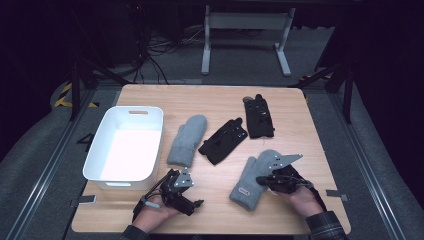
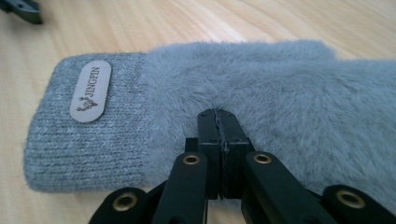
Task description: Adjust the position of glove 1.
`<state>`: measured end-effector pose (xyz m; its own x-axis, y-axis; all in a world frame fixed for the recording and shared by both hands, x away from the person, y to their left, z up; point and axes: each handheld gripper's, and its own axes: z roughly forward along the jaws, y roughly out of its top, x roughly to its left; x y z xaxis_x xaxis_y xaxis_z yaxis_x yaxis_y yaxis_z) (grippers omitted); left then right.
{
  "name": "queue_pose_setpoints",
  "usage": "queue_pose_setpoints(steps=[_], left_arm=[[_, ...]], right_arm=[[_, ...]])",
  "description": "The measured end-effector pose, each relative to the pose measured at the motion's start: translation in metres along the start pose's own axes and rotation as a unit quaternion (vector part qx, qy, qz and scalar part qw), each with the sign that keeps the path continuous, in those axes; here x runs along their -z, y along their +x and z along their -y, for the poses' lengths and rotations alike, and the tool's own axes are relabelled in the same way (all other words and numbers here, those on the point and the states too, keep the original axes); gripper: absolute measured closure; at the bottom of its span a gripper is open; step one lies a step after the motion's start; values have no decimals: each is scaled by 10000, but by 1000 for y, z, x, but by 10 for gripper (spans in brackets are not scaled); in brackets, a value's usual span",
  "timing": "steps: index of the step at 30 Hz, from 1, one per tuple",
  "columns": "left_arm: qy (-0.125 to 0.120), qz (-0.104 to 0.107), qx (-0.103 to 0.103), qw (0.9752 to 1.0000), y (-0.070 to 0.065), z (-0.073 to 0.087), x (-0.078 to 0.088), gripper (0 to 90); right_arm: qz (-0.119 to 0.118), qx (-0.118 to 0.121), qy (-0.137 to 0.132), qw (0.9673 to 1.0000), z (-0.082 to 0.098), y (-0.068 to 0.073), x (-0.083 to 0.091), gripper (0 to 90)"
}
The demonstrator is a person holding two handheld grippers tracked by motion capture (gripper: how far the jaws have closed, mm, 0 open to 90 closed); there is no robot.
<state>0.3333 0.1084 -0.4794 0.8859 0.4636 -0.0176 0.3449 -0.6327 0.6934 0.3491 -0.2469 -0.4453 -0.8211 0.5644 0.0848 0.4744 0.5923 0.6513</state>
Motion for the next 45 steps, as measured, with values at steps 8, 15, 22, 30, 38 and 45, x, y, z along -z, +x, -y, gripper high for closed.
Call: queue_pose_setpoints(steps=[8, 15, 22, 30, 38, 45], left_arm=[[-7, 5, 7, 10000, 0, 0, 0, 23], [-5, 8, 4, 10000, 0, 0, 0, 23], [-2, 17, 6, 10000, 0, 0, 0, 24], [-1, 15, 2, 10000, 0, 0, 0, 24], [1, 11, 6, 10000, 0, 0, 0, 24], [7, 12, 14, 10000, 0, 0, 0, 24]], right_arm=[[-87, 274, -65, 9996, -4, 18, -3, 899], [346, 134, -346, 9987, -11, -6, 15, 899], [608, -198, -538, 9965, -16, -46, 22, 900], [632, -201, -208, 9976, -15, -55, 5, 900], [707, -175, -113, 9973, -8, -51, 9, 900], [699, -206, -105, 9973, 7, -42, 21, 900]])
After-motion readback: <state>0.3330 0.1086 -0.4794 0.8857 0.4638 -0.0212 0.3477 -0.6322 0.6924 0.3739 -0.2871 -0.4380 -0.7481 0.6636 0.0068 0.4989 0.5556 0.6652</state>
